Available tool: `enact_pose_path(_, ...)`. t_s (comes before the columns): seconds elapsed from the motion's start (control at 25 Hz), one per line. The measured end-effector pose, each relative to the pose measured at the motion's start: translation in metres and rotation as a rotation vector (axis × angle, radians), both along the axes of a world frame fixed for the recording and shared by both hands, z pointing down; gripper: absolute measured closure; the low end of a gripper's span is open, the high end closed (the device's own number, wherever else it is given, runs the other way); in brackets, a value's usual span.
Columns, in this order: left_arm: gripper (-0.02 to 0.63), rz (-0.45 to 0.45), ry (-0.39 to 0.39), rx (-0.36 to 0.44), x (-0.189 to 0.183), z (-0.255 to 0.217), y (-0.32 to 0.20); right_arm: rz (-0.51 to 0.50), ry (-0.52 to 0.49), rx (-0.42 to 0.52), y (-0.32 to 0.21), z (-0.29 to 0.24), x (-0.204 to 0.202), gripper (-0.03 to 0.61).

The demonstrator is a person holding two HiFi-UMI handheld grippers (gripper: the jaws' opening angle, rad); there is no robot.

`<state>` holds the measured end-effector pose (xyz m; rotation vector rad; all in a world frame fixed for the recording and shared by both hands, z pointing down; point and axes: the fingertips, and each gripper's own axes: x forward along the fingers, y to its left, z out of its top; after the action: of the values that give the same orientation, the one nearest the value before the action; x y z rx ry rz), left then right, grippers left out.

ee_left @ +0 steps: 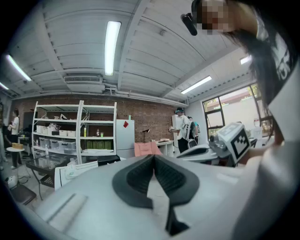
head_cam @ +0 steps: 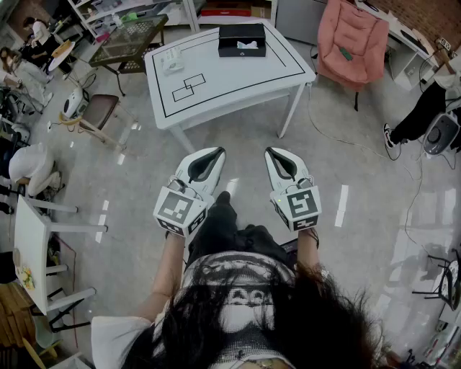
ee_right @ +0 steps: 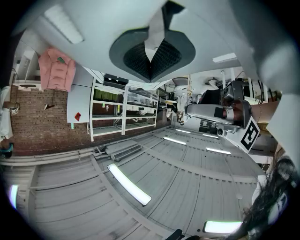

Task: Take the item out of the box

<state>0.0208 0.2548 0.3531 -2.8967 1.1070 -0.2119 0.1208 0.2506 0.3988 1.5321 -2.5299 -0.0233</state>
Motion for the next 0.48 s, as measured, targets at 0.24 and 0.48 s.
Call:
enact_pose_path(0.24, 0.614, 0.01, 0.007, -0.011, -0.001, 0.007, -0.031, -0.016, -0.007, 0.007, -0.027, 0.003, -0.008, 0.574)
enact_pose_path(0.48, 0.614, 0.035, 0.014, -0.029, -0.009, 0.016, -0.075, -0.007, 0.004, -0.002, -0.07, 0.01, -0.019, 0.574)
